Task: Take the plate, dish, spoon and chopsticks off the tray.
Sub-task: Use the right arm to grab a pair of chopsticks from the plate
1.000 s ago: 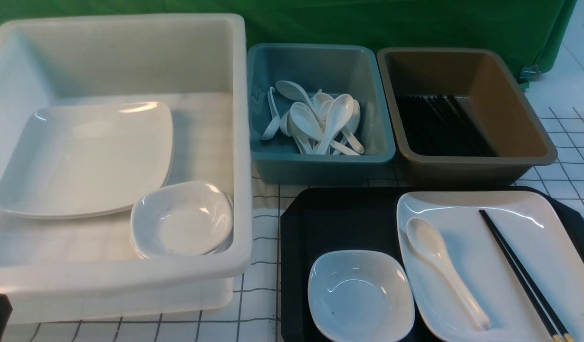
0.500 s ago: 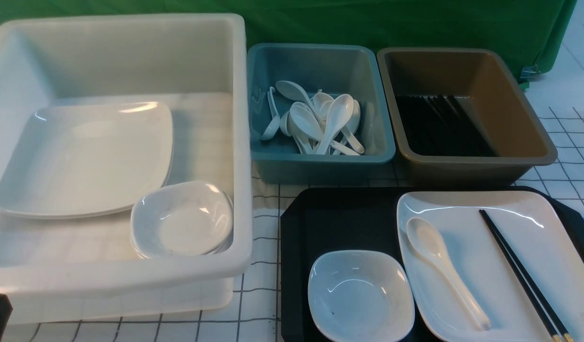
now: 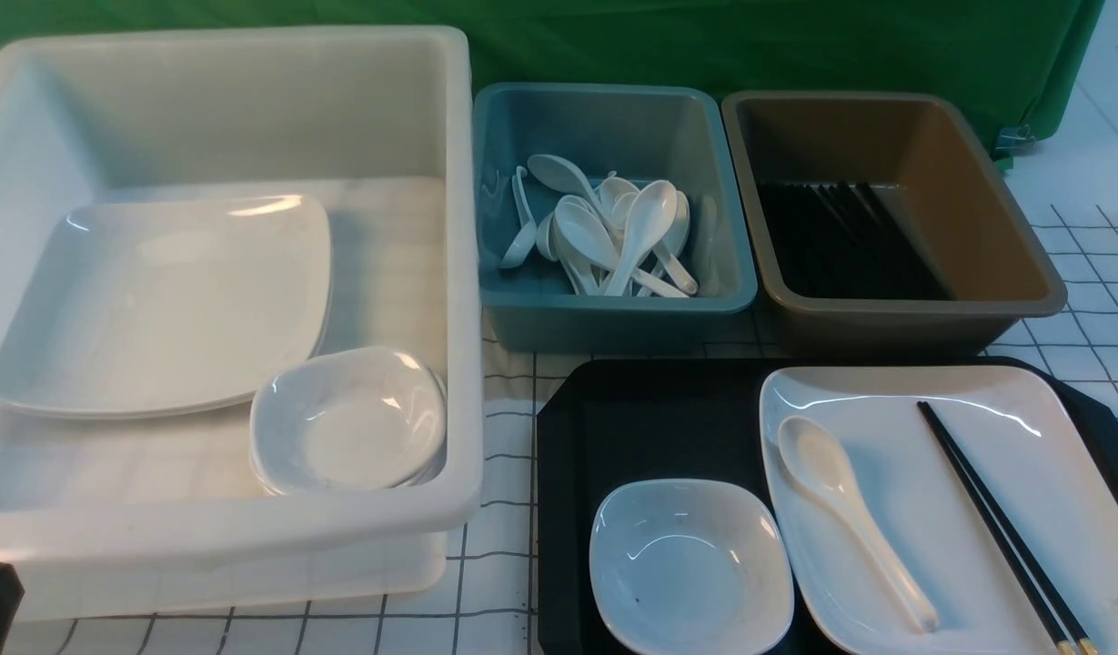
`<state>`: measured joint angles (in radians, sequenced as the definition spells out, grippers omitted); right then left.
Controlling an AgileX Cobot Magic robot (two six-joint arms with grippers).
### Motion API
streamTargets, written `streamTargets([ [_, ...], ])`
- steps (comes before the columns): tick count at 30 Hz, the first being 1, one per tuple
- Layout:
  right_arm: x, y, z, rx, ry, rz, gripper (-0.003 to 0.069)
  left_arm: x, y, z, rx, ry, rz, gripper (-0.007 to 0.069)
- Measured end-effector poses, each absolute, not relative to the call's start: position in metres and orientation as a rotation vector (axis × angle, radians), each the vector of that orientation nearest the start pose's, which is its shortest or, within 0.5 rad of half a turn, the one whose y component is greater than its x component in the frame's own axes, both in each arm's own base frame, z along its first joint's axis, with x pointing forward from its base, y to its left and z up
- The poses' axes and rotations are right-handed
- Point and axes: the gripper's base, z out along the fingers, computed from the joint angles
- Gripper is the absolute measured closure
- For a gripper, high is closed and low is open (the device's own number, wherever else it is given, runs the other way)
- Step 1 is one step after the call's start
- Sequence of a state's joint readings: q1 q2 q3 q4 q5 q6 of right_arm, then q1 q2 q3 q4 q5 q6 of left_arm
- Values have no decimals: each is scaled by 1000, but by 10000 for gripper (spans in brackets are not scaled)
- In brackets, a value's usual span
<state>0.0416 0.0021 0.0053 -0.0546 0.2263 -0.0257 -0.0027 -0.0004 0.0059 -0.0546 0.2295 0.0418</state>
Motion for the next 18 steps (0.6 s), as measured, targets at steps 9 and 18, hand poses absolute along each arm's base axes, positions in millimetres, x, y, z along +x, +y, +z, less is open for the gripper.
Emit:
streamTargets([
  [9,56,3,193,43,1688,105,414,56,-1,190,2,1718,-21,605],
  [18,57,5,200,580,1549,653,414,56,-1,190,2,1718,-21,605],
])
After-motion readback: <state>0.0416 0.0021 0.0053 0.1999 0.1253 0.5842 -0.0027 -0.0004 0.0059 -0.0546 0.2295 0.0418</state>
